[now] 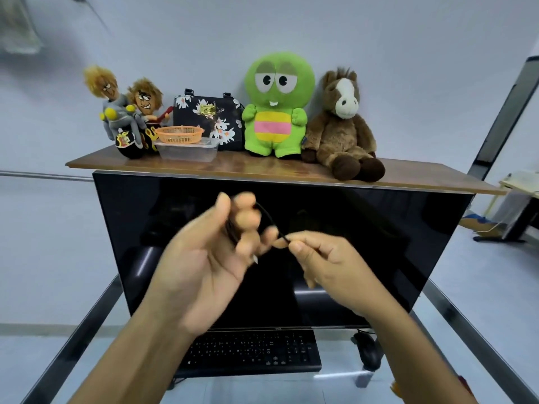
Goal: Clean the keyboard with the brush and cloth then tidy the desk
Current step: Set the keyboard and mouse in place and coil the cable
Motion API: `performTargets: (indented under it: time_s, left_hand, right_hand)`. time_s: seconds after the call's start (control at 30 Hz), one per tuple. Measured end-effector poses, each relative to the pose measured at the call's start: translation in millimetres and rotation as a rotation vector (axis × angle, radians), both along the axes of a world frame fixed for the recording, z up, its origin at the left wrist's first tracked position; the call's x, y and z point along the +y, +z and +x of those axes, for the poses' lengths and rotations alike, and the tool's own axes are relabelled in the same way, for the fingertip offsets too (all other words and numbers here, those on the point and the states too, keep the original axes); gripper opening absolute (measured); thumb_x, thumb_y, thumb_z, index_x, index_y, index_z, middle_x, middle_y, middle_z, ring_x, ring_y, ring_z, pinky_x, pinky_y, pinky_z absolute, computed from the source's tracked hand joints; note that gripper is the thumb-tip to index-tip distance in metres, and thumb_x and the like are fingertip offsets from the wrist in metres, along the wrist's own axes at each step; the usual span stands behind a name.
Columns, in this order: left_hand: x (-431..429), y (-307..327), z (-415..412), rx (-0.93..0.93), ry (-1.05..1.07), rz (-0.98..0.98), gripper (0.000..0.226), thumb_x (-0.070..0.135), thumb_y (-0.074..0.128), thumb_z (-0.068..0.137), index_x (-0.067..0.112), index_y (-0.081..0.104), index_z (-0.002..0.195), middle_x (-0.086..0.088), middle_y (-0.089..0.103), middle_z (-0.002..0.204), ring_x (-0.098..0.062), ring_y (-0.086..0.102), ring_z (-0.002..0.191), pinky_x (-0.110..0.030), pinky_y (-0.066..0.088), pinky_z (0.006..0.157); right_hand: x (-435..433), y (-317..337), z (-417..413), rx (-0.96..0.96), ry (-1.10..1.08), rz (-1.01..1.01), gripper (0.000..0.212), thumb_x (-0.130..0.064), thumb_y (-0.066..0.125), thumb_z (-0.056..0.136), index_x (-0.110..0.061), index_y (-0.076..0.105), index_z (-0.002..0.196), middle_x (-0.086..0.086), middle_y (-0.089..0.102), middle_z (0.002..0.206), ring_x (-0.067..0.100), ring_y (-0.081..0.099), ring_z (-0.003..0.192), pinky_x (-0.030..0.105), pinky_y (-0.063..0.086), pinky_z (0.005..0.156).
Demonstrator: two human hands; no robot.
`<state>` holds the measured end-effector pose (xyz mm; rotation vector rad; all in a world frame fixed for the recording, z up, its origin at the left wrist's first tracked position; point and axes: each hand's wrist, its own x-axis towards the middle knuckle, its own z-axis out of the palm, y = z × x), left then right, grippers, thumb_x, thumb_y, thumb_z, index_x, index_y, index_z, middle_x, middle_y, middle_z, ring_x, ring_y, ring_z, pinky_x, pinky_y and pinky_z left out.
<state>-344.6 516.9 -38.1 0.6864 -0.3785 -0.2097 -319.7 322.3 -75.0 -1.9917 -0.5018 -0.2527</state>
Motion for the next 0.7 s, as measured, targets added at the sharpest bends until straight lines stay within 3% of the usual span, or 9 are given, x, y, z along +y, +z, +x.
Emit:
performTargets:
  time_s: [0.07,0.13,0.23,0.3,0.37,0.47,0.57,0.63,0.7]
  left_hand:
    - [-2.9,9.7,13.6,-0.035,0.169,-0.069,0.033,0.026,0.041,0.099,0.003,0.061,0.11,-0.001,0.071,0.081,-0.01,0.062,0.06,-0.03,0.056,0.084]
    - [-6.9,9.1,29.7,-0.117,0.349,0.07,0.028,0.022,0.041,0.101,0.004,0.057,0.116,-0.003,0.074,0.092,-0.013,0.068,0.073,-0.029,0.055,0.086]
    - [-10.2,-11.4,45.1,-0.451,0.72,0.835,0.016,0.016,0.047,0.101,0.016,0.062,0.104,0.003,0.074,0.083,-0.007,0.067,0.067,-0.019,0.051,0.074]
    - [-8.9,-31.7,46.9,-0.646,0.674,1.281,0.016,0.022,0.048,0.099,0.022,0.062,0.091,0.006,0.069,0.07,-0.004,0.062,0.061,-0.018,0.048,0.064]
    - [-4.3,-48.1,40.4,-0.647,0.484,1.396,0.032,0.035,0.043,0.1,0.022,0.06,0.077,0.003,0.064,0.062,-0.005,0.057,0.055,-0.029,0.05,0.063]
    - [2.2,-57.1,24.0,-0.451,0.118,1.189,0.052,0.051,0.031,0.1,0.019,0.065,0.077,-0.001,0.059,0.053,-0.012,0.053,0.054,-0.027,0.047,0.061]
    - [6.1,-54.6,10.6,-0.253,-0.108,0.847,0.048,0.047,0.038,0.096,0.012,0.064,0.076,-0.003,0.046,0.048,-0.02,0.048,0.054,-0.027,0.047,0.066]
    - [1.1,-48.3,4.7,-0.087,-0.126,0.531,0.043,0.039,0.044,0.1,0.008,0.064,0.076,-0.004,0.04,0.048,-0.017,0.038,0.046,-0.032,0.049,0.065]
    - [-6.3,-41.1,5.7,0.048,-0.038,0.286,0.04,0.033,0.043,0.099,0.006,0.063,0.079,-0.004,0.04,0.049,-0.014,0.037,0.042,-0.032,0.052,0.063]
  right_hand:
    - [7.5,-13.7,-1.5,0.013,-0.025,-0.077,0.022,-0.024,0.053,0.1,-0.028,0.072,0.111,-0.015,0.055,0.054,0.001,0.051,0.05,0.019,0.044,0.057]
    - [18.1,-21.2,-7.6,0.005,-0.022,-0.195,0.023,-0.023,0.05,0.101,-0.022,0.068,0.116,-0.031,0.059,0.062,-0.009,0.057,0.061,0.008,0.042,0.062]
    - [27.9,-23.3,-16.5,-0.108,0.023,-0.407,0.028,-0.032,0.049,0.101,-0.022,0.064,0.123,-0.022,0.064,0.101,-0.005,0.059,0.096,0.013,0.046,0.082]
    - [24.1,-14.7,-16.9,-0.173,0.041,-0.456,0.024,-0.033,0.054,0.099,-0.023,0.067,0.116,-0.012,0.06,0.096,0.001,0.056,0.087,0.015,0.046,0.078]
    - [14.9,-2.6,-13.4,-0.252,0.041,-0.455,0.014,-0.03,0.064,0.093,-0.023,0.073,0.1,-0.007,0.057,0.082,0.006,0.055,0.073,0.014,0.044,0.067]
    - [-2.5,14.7,-3.5,-0.257,0.028,-0.359,0.008,-0.028,0.077,0.082,-0.021,0.078,0.087,-0.003,0.058,0.073,0.012,0.055,0.064,0.017,0.043,0.06]
    - [-16.5,16.5,9.2,-0.18,-0.02,-0.242,0.01,-0.031,0.074,0.082,-0.024,0.079,0.089,-0.005,0.062,0.074,0.006,0.058,0.067,0.017,0.046,0.064]
    - [-14.1,7.4,12.3,-0.162,-0.039,-0.222,0.013,-0.033,0.069,0.088,-0.026,0.077,0.095,-0.007,0.067,0.079,0.005,0.063,0.073,0.022,0.05,0.07]
    - [-1.6,-9.2,11.9,-0.153,-0.033,-0.239,0.018,-0.026,0.063,0.093,-0.024,0.074,0.106,-0.016,0.067,0.081,-0.002,0.064,0.077,0.015,0.047,0.072]
